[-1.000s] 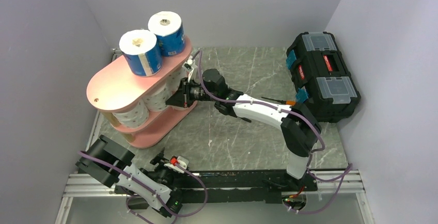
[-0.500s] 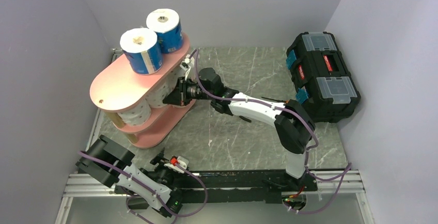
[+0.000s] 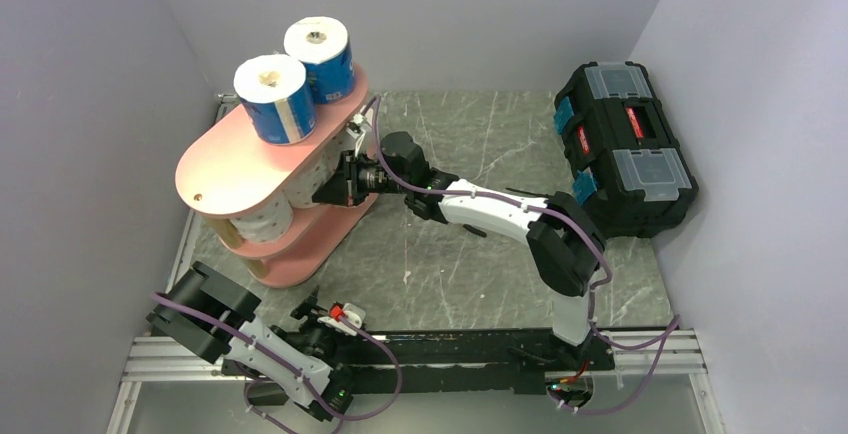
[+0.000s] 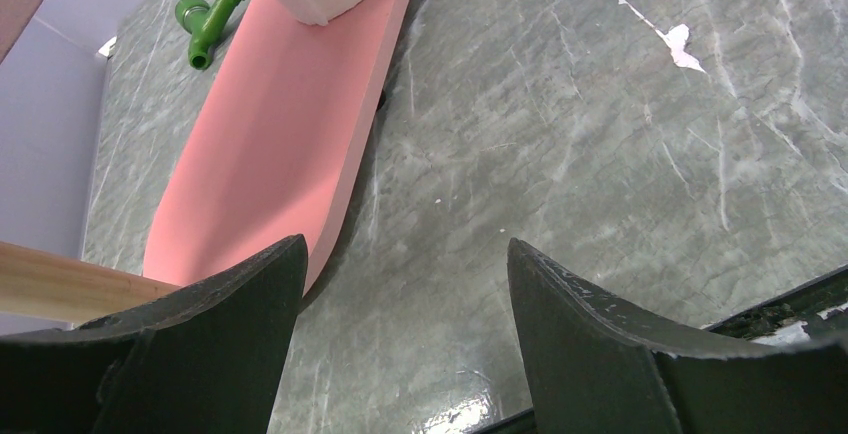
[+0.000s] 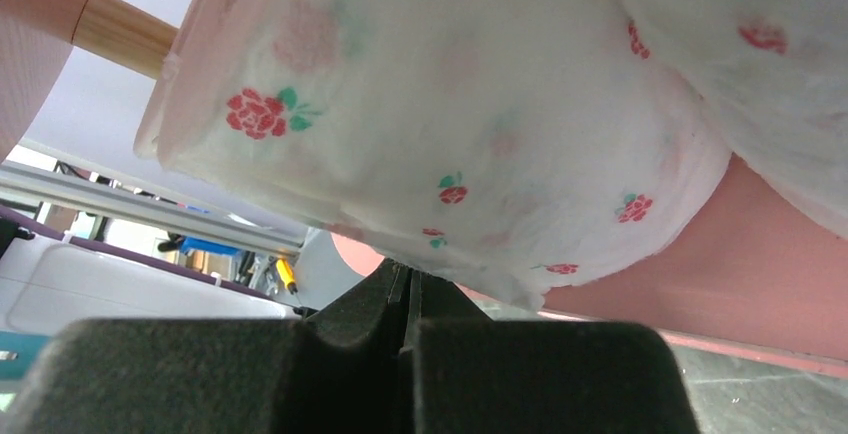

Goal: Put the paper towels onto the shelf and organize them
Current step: Adjust the paper towel on the shelf.

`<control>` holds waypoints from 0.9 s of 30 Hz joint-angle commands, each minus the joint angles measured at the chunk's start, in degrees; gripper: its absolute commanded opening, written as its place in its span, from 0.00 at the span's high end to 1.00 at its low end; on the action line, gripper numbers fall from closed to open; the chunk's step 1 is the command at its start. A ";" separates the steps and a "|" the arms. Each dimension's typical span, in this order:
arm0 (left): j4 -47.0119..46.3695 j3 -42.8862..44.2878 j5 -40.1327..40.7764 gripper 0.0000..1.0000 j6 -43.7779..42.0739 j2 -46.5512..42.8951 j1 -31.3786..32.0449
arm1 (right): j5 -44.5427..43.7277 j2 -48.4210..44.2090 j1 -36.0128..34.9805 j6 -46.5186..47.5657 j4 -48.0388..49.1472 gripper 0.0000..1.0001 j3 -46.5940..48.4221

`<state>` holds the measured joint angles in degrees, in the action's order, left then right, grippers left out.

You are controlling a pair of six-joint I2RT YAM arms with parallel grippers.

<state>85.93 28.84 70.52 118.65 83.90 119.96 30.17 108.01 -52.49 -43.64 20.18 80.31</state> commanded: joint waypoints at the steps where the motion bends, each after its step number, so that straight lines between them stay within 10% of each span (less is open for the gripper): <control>1: 0.02 0.08 1.22 0.21 30.76 0.29 0.09 | 0.10 -5.49 0.21 2.16 1.83 1.00 -0.47; 12: 1.11 1.10 1.00 0.19 30.76 1.05 0.13 | -7.39 -26.00 10.88 8.03 -7.30 0.99 -12.90; 16: 2.44 1.85 1.51 0.18 30.79 1.27 0.15 | -13.83 -26.24 17.41 6.91 -10.48 0.69 -13.82; 21: 3.32 2.13 1.58 0.17 30.85 1.02 0.12 | -16.03 -15.76 22.52 9.75 -15.57 0.03 -5.35; 27: 2.99 1.91 0.65 0.16 30.78 0.67 -0.29 | -12.18 5.78 26.13 7.83 -21.69 0.00 13.75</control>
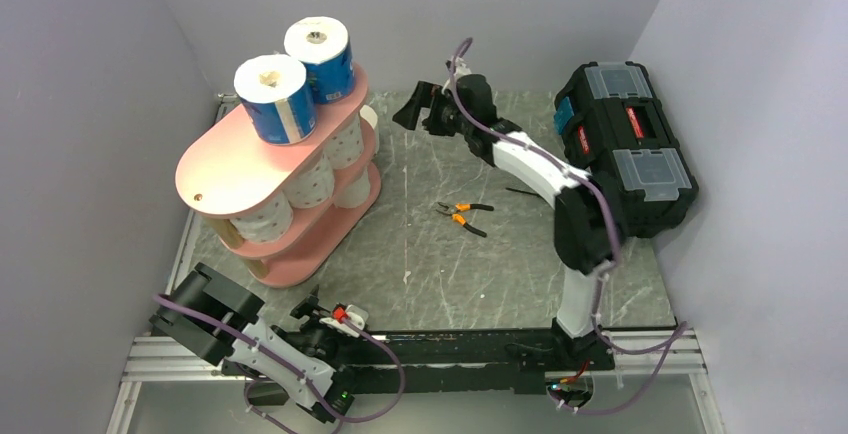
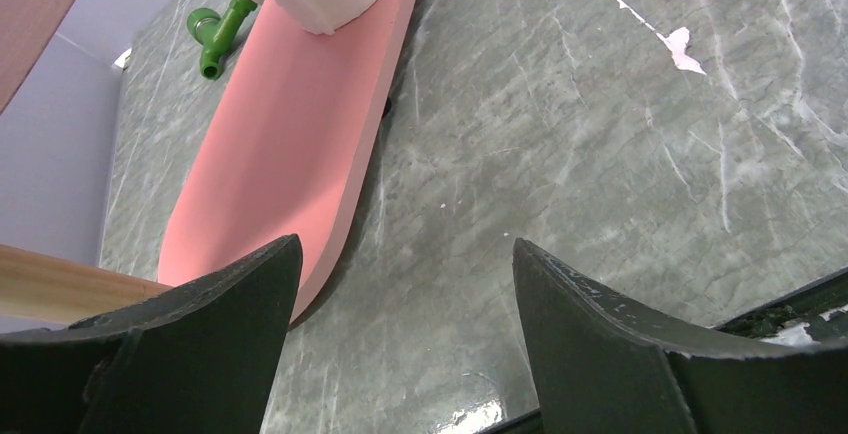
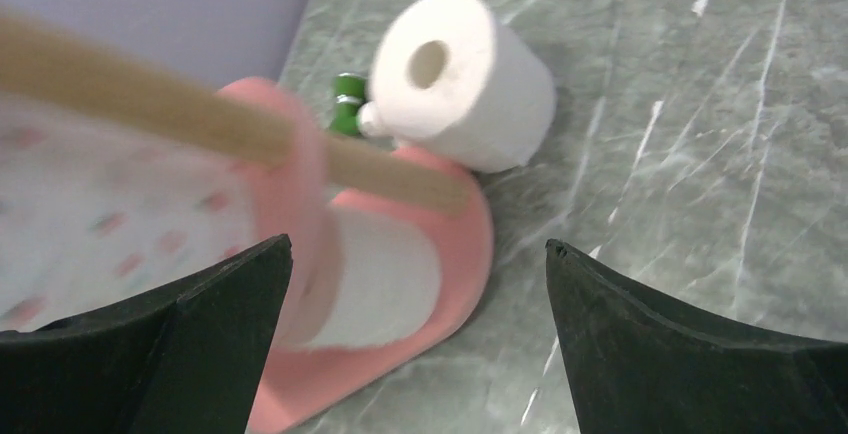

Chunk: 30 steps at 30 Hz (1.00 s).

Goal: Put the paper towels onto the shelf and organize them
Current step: Adjust the paper towel on the shelf, then pick up the paper towel from the center of the board.

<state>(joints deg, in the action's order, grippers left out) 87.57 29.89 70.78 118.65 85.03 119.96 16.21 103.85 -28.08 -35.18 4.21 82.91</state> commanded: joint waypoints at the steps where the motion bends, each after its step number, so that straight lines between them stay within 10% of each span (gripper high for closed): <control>1: 1.17 0.73 0.38 0.16 30.77 -0.60 -0.40 | 2.56 13.34 2.25 -1.50 -6.35 0.00 14.38; 11: -0.40 -0.17 -0.24 0.15 30.68 -1.71 -1.25 | 11.30 32.61 4.93 -14.97 4.86 0.00 29.12; 30: -2.14 -0.93 -0.65 0.14 30.54 -2.02 -2.38 | 5.10 48.82 -1.95 -7.84 -10.92 0.00 54.41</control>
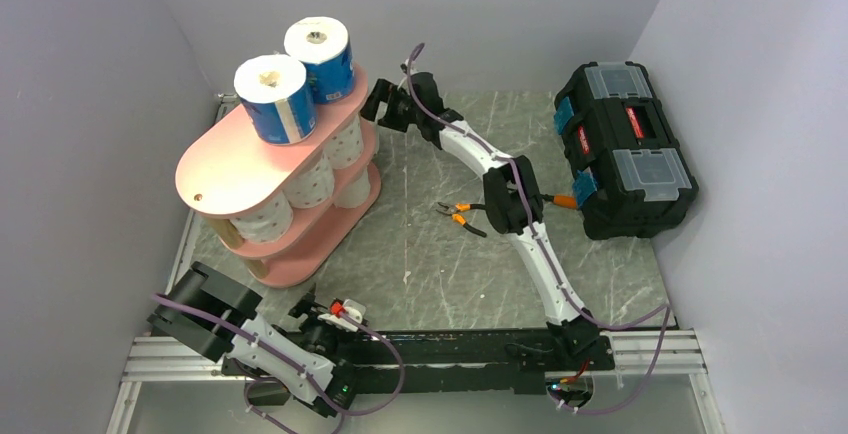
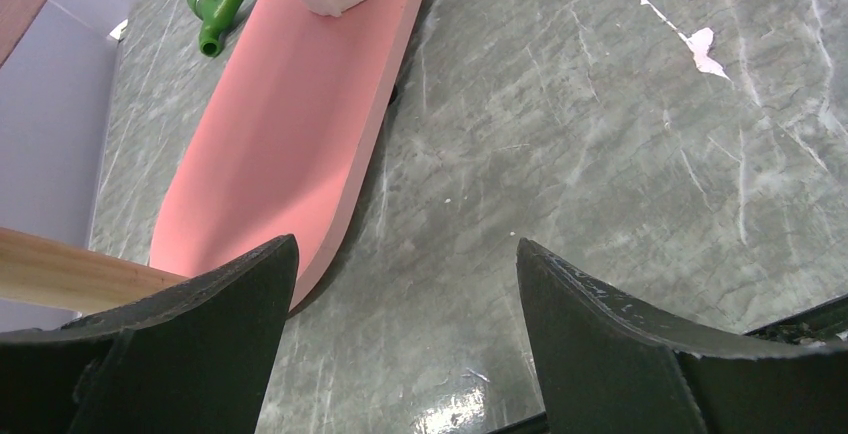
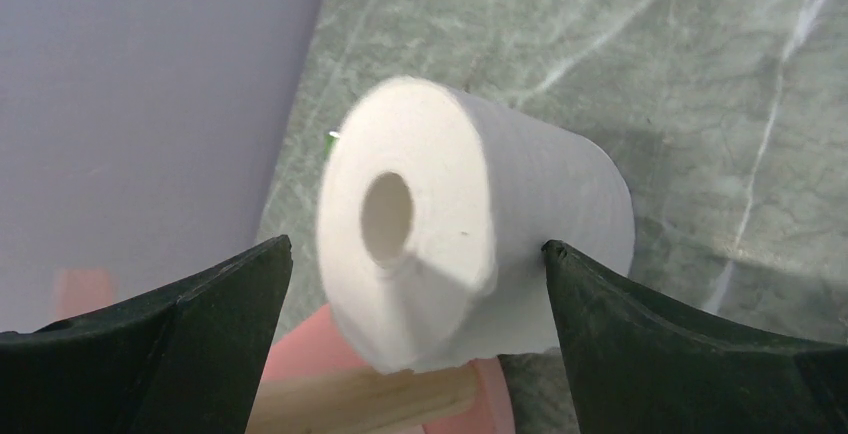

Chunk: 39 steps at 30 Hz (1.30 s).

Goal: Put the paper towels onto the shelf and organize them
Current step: Pick up the paper towel from the center of the board.

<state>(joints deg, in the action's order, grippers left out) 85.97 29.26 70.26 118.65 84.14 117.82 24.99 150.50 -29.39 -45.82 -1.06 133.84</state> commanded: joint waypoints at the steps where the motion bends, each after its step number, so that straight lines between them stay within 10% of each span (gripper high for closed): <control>1: -0.58 -0.33 -0.12 0.14 30.58 -1.11 -0.27 | -4.68 2.17 -0.77 3.29 -6.14 0.00 3.16; 39: -2.13 -1.55 0.63 0.13 30.72 -1.52 -0.28 | -1.09 -1.48 0.48 -6.47 10.65 0.00 -4.08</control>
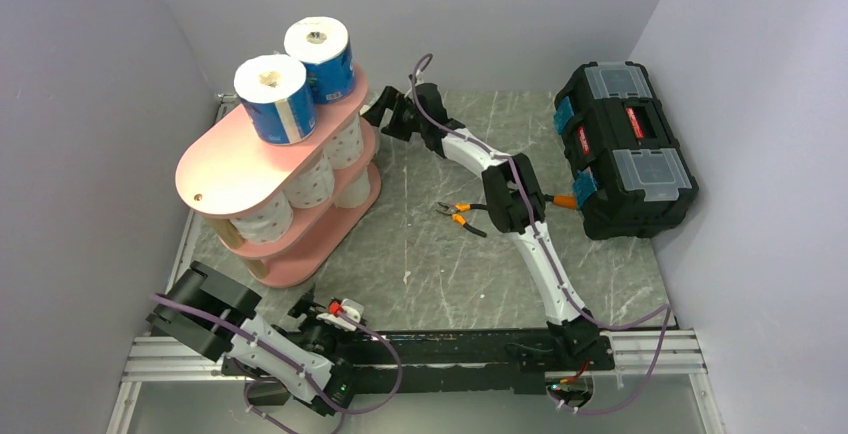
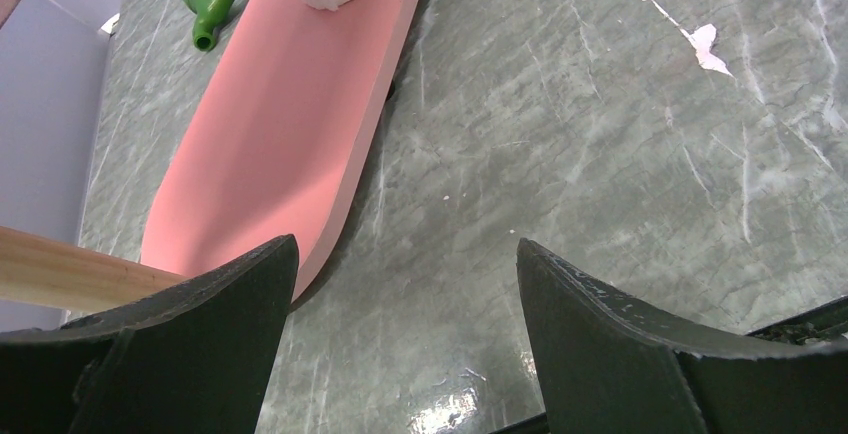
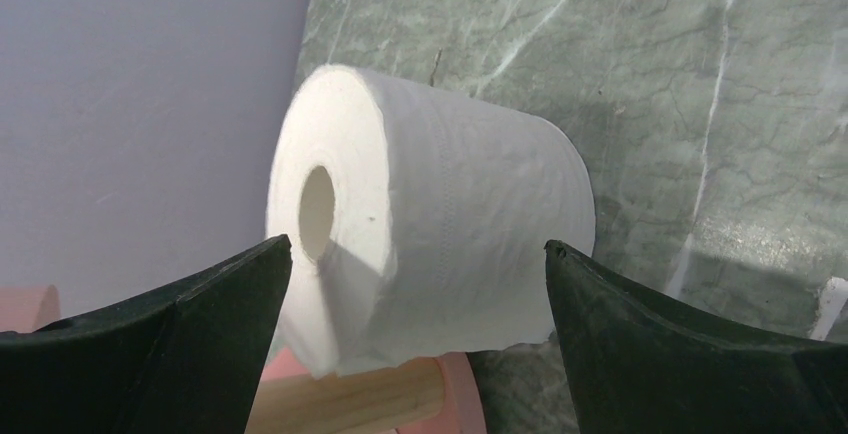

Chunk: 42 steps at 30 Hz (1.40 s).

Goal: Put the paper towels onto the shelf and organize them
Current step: Pick up the paper towel from the center of the board.

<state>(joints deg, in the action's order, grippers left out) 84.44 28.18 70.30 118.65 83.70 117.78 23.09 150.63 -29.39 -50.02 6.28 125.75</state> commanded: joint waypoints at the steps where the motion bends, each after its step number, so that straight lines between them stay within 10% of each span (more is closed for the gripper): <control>1: -0.60 -0.50 0.65 0.13 30.68 -1.08 -0.19 | 0.75 -1.00 0.47 -2.41 2.97 0.00 4.73; 24: -0.78 -0.85 1.08 0.13 30.62 -1.35 -0.49 | 0.56 4.44 -0.26 1.55 -7.37 0.07 9.81; 30: -0.68 -0.76 1.22 0.13 30.68 -1.22 -0.47 | 1.49 2.52 0.51 -1.80 -2.95 0.24 4.44; 38: -0.61 -0.76 1.32 0.13 30.68 -1.09 -0.24 | 2.61 -0.59 1.00 -2.46 2.81 0.78 -1.31; 42: -0.59 -0.76 1.44 0.13 30.66 -1.01 -0.11 | 3.42 -1.77 1.10 -2.71 3.87 0.85 -2.30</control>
<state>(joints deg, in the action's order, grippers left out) 83.55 27.35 70.37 118.65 83.07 117.56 25.54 151.76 -27.92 -52.97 9.54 125.54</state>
